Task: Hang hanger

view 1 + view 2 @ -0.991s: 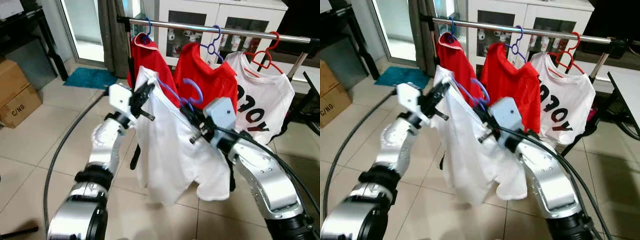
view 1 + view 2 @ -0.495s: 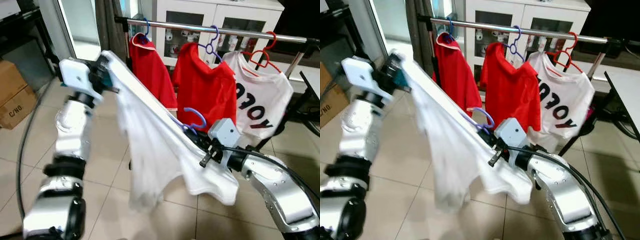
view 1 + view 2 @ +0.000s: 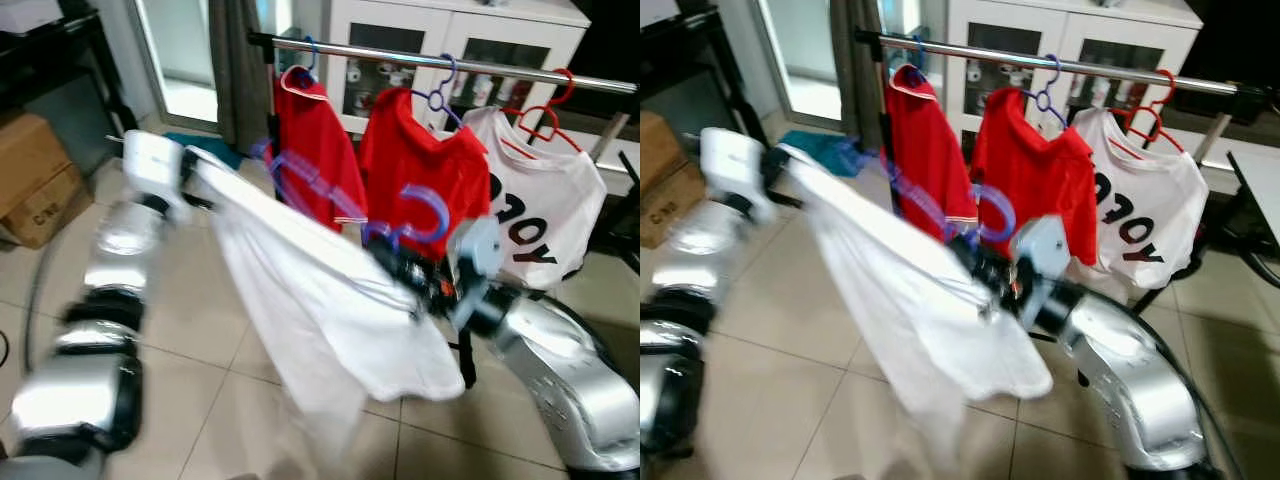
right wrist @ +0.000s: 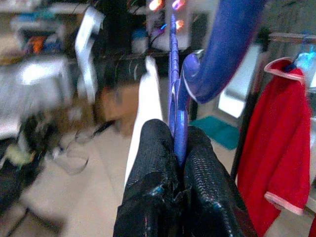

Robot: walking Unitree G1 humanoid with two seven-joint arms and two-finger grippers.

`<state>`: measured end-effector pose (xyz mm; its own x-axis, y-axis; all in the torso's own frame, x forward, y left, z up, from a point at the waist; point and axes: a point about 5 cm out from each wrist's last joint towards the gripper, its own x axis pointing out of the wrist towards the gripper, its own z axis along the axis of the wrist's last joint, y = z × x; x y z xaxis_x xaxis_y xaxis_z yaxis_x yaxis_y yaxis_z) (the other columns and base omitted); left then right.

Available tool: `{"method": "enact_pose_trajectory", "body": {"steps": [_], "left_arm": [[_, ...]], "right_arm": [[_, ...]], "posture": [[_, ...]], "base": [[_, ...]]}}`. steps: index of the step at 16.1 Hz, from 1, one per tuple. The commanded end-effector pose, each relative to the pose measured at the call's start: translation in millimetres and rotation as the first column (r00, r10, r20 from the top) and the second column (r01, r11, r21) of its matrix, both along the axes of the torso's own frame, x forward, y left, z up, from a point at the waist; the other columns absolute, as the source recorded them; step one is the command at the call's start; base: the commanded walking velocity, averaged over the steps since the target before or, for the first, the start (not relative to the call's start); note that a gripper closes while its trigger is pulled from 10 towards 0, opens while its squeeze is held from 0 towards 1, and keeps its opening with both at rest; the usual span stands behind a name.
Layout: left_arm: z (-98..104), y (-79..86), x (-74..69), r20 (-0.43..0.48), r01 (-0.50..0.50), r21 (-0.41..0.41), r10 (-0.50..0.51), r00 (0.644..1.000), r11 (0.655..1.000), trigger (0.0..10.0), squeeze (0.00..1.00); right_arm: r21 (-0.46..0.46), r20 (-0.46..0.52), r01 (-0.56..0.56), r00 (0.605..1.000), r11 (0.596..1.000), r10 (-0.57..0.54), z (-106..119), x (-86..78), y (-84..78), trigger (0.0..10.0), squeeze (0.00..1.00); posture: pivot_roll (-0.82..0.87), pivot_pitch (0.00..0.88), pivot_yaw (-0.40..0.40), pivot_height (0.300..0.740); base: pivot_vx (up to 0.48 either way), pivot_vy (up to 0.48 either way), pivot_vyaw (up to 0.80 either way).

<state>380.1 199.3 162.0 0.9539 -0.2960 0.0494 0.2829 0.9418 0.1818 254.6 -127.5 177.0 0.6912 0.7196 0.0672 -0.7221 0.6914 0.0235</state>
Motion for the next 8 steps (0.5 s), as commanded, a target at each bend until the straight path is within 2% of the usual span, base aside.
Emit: {"method": "enact_pose_trajectory", "body": {"steps": [1, 3, 5, 6, 7, 8], "left_arm": [[-15.8, -27.9, -4.2, -0.051, 0.106, 0.008, -0.105, 0.993, 0.994, 0.0, 0.0], [-33.6, -78.3, -17.7, -0.081, 0.32, -0.049, -0.323, 0.943, 0.946, 0.0, 0.0], [-37.9, -126.0, -34.3, -0.065, 0.503, -0.111, -0.512, 0.857, 0.857, 0.0, 0.0], [-37.2, -134.3, -37.3, -0.059, 0.53, -0.123, -0.539, 0.84, 0.839, 0.0, 0.0], [-35.7, -144.5, -40.7, -0.05, 0.558, -0.133, -0.568, 0.822, 0.819, 0.0, 0.0], [-34.8, -146.7, -42.5, -0.042, 0.559, -0.142, -0.569, 0.821, 0.817, 0.0, 0.0]], "right_arm": [[0.039, 0.0, 0.083, 0.997, 0.996, -0.083, 5.8, 8.6, -2.0, 0.0, 0.0], [0.109, -0.048, 0.266, 0.964, 0.958, -0.262, 6.7, 27.6, -2.1, 0.0, 0.0], [0.124, -0.119, 0.464, 0.884, 0.877, -0.451, -1.3, 49.3, -7.3, 0.0, 0.0], [0.127, -0.128, 0.497, 0.866, 0.858, -0.483, -3.5, 53.8, -8.0, 0.0, 0.0], [0.134, -0.152, 0.556, 0.829, 0.82, -0.537, -8.9, 61.0, -10.5, 0.0, 0.0], [0.137, -0.174, 0.613, 0.788, 0.778, -0.59, -17.9, 65.7, -16.7, 0.0, 0.0]], "posture": [[-0.17, 0.0, -0.008, 0.74], [-0.17, 0.0, -0.012, 0.74], [-0.17, 0.0, -0.005, 0.74], [-0.17, 0.0, -0.005, 0.74], [-0.18, 0.0, -0.001, 0.74], [-0.17, 0.0, 0.003, 0.74]], "base": [[0.0, 0.0, 0.0], [0.0, 0.0, 0.0], [0.0, 0.0, 0.0], [0.0, 0.0, 0.0], [0.0, 0.0, 0.0], [0.0, 0.0, 0.0]]}}
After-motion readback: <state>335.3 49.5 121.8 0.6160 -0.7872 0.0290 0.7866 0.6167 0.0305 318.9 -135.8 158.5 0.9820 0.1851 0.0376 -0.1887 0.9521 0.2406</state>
